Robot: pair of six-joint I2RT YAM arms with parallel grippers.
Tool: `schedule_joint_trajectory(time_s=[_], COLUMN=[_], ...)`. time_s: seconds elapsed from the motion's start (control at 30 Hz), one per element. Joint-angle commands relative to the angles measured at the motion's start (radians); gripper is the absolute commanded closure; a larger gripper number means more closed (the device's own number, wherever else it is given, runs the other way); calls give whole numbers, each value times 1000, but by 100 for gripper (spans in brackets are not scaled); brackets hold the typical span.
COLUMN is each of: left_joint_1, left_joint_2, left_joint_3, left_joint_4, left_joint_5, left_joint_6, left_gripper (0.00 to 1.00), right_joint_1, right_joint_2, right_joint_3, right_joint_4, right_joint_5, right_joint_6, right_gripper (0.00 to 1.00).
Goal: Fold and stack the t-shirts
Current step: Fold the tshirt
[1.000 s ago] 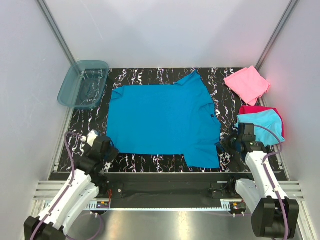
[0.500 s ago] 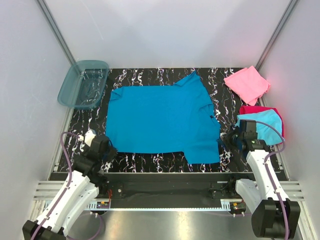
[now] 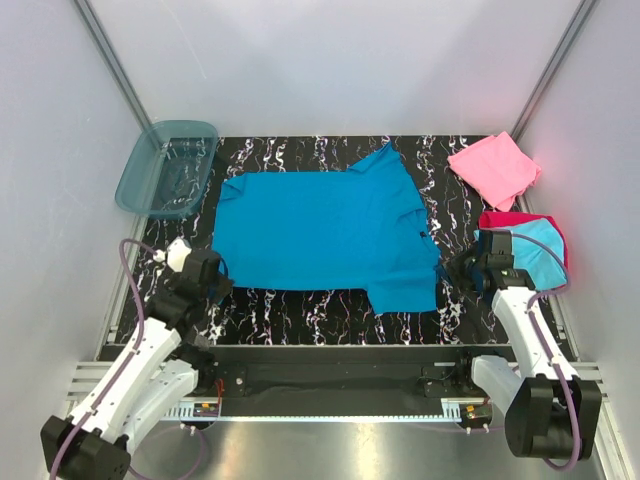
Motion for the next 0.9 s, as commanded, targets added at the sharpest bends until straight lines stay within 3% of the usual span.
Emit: schedule_joint_trajectory(time_s=[0.0, 0.87], left_joint_1=[1, 94], left_joint_2=[43, 362], left_joint_3=[74, 183], left_joint_4=[54, 255], left_joint_5=[-69, -59], left_joint_6=[40, 182], left_gripper=[100, 100], right_joint_1=[-5, -5], right_joint_2=[20, 348], right_joint_3=[66, 214], right_joint_4=[84, 302], right_joint_5=[49, 33], right_joint_6=[30, 56], right_gripper=[100, 100])
